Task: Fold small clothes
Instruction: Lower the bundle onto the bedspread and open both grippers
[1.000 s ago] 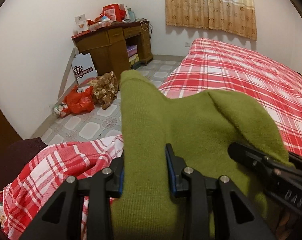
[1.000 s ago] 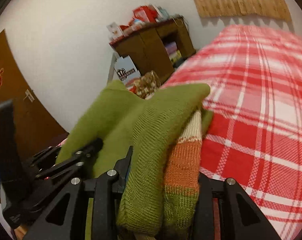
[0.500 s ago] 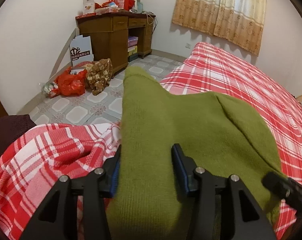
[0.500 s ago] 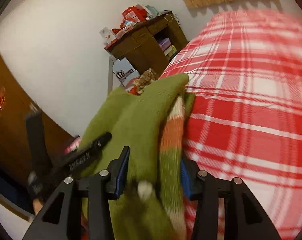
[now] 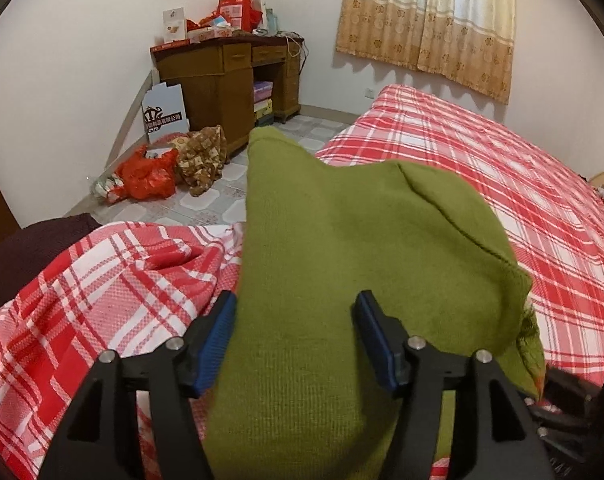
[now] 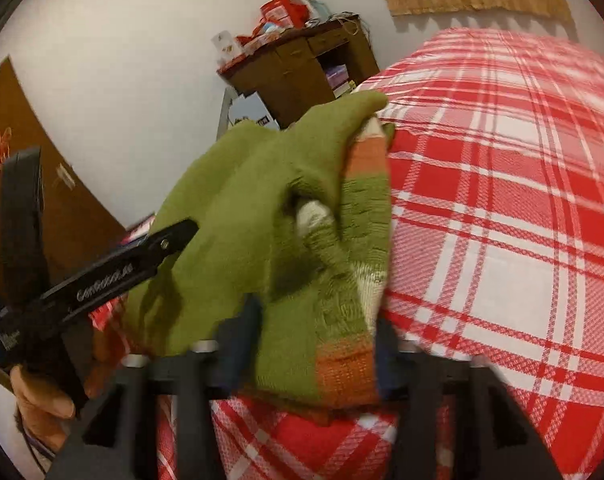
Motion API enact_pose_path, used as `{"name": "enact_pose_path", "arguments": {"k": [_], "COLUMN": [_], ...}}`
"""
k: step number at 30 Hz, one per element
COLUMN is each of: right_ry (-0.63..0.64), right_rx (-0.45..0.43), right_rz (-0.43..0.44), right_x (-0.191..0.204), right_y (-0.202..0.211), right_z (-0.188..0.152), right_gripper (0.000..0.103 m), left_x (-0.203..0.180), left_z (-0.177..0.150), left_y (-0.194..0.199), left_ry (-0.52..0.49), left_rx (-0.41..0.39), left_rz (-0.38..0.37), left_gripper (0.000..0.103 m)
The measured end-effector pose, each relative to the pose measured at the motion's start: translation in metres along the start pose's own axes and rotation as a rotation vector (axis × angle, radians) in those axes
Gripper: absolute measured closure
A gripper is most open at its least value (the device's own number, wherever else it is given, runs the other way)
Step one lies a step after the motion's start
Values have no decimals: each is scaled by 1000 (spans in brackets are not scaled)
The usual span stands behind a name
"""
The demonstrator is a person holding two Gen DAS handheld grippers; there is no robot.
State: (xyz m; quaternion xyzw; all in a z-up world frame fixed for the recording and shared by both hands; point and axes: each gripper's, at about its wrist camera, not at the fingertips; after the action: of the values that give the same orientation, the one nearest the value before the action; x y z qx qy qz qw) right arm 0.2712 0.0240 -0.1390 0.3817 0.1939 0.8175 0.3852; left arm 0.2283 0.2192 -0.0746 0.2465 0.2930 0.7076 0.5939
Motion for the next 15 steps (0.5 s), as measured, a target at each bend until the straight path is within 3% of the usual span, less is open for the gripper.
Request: {"name": "enact_pose_path", "arguments": {"k": [2, 6, 10, 15], "right_ry": [-26, -143, -174, -135], "right_rx": [-8, -45, -53, -26], "right_rz": [20, 146, 228, 179], "right_x": [0, -9, -1, 10], "right_y": [6, 28, 45, 46], "right_z": [-2, -1, -3, -19], "right_gripper": [80, 84, 86, 86], "left_x": [1, 2, 0, -15], "left_z": [2, 0, -2, -16], "left_y": [3, 15, 29, 31], "left_ry": [-7, -34, -41, -108], "left_rx": [3, 1, 7, 11], "left_rz": [9, 30, 22, 48], "left_gripper": [55, 63, 69, 69]}}
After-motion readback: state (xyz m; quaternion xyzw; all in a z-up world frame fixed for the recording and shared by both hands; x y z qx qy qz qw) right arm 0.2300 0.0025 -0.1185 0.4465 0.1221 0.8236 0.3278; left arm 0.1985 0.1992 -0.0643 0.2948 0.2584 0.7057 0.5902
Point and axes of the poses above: each gripper's, at about its wrist camera, not at the fingertips, and y roughly against the way its jaws point, x to its left, z to its top, and after that the axes turned 5 degrees about z, right-handed
